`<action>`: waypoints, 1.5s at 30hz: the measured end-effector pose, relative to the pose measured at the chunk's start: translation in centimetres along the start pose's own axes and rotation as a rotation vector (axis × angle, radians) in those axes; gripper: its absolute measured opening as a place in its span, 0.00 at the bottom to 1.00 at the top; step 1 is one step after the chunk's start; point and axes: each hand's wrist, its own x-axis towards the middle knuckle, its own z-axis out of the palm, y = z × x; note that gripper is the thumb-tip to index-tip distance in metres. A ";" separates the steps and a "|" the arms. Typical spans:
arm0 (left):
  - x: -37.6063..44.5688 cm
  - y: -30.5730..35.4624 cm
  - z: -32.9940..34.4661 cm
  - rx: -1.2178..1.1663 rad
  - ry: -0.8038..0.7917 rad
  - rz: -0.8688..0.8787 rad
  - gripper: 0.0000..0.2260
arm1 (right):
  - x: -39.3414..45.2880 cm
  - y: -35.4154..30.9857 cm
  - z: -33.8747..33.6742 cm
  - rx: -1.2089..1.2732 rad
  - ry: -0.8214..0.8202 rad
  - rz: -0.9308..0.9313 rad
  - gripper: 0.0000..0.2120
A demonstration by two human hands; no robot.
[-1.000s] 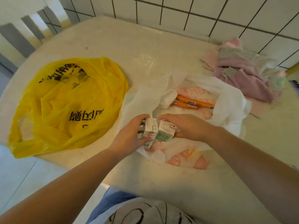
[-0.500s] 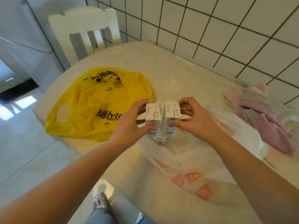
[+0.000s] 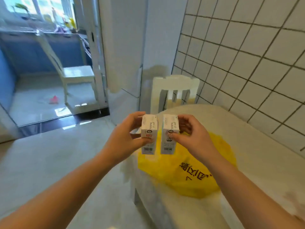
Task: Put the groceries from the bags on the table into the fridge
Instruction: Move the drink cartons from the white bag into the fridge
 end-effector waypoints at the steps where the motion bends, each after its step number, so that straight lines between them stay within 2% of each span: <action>1: -0.1 -0.7 -2.7 0.019 0.028 0.002 0.27 | 1.3 -0.8 2.7 0.017 -0.025 -0.015 0.21; 11: 0.9 -8.0 -25.0 0.118 0.292 -0.075 0.27 | 13.4 -6.6 24.7 0.106 -0.283 -0.123 0.20; 16: 4.4 -12.2 -31.0 0.113 0.366 -0.119 0.28 | 19.5 -7.6 31.2 0.113 -0.321 -0.161 0.19; 22: 13.4 -18.0 -38.4 0.136 0.442 -0.145 0.29 | 30.6 -6.9 38.7 0.208 -0.322 -0.169 0.19; 28: 24.1 -21.5 -45.7 0.155 0.493 -0.147 0.29 | 43.6 -7.2 44.3 0.219 -0.280 -0.193 0.21; 33: 31.9 -25.0 -50.0 0.142 0.490 -0.126 0.27 | 52.1 -6.9 48.4 0.266 -0.170 -0.181 0.19; 39: 43.0 -30.5 -54.5 0.150 0.379 -0.080 0.28 | 61.8 -5.4 52.1 0.286 -0.028 -0.127 0.17; 45: 56.7 -34.9 -59.1 0.058 0.185 0.005 0.28 | 72.6 -5.0 53.0 0.256 0.165 -0.113 0.16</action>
